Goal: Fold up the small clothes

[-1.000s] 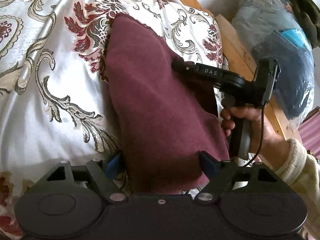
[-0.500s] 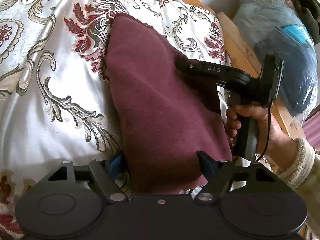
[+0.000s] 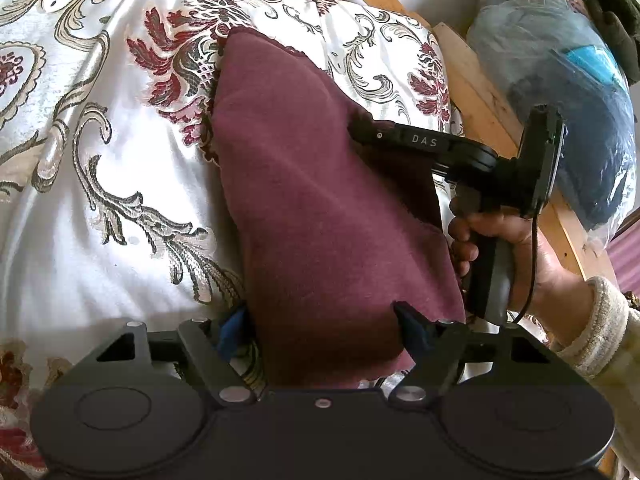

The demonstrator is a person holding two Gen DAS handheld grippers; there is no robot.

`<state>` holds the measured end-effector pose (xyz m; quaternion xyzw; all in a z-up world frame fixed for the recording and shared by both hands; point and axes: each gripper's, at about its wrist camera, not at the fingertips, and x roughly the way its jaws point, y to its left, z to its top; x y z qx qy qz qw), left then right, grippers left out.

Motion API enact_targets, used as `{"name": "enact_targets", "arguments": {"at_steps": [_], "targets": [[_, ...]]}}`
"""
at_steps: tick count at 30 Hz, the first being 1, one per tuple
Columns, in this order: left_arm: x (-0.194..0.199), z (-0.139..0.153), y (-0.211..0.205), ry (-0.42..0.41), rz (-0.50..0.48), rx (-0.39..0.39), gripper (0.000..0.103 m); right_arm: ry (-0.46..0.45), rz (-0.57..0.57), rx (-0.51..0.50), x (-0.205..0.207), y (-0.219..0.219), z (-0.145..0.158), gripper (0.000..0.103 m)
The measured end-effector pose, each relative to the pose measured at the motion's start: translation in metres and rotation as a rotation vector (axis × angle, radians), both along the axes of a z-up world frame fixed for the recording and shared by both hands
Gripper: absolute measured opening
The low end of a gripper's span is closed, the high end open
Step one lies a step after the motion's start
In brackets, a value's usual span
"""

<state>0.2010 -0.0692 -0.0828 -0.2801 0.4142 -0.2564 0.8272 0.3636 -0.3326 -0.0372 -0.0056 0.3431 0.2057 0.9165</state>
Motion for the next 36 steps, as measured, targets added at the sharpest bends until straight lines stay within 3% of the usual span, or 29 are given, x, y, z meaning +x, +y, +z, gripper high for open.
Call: {"name": "enact_targets", "arguments": {"at_steps": [2,9,12,14,16,19,24,29,36], "targets": [[0.000,0.000,0.000,0.000,0.000,0.001,0.078,0.003,-0.001,0.004,0.001,-0.001,-0.001,0.033],[0.000,0.000,0.000,0.002,-0.001,-0.004,0.078,0.032,-0.001,0.090,0.002,-0.020,0.001,0.069],[-0.001,-0.001,0.001,-0.004,-0.001,-0.001,0.077,0.055,0.007,0.121,0.006,-0.029,-0.001,0.070],[-0.001,-0.001,0.001,-0.007,-0.001,-0.001,0.076,0.063,0.014,0.126,0.007,-0.032,-0.004,0.066],[-0.001,-0.001,0.002,-0.006,-0.001,-0.005,0.074,0.074,0.024,0.132,0.008,-0.033,-0.007,0.049],[-0.002,-0.001,0.003,-0.005,0.003,-0.016,0.071,0.087,0.024,0.171,0.005,-0.036,-0.009,0.033],[-0.007,0.002,0.002,-0.020,0.022,-0.009,0.065,0.085,-0.005,0.189,0.003,-0.038,-0.008,0.030],[-0.016,0.015,-0.013,-0.101,0.023,0.095,0.061,0.053,-0.020,0.136,-0.006,-0.025,-0.009,0.028],[-0.023,0.028,-0.014,-0.201,0.018,0.157,0.056,0.050,-0.074,0.332,-0.016,-0.041,0.005,0.023]]}}
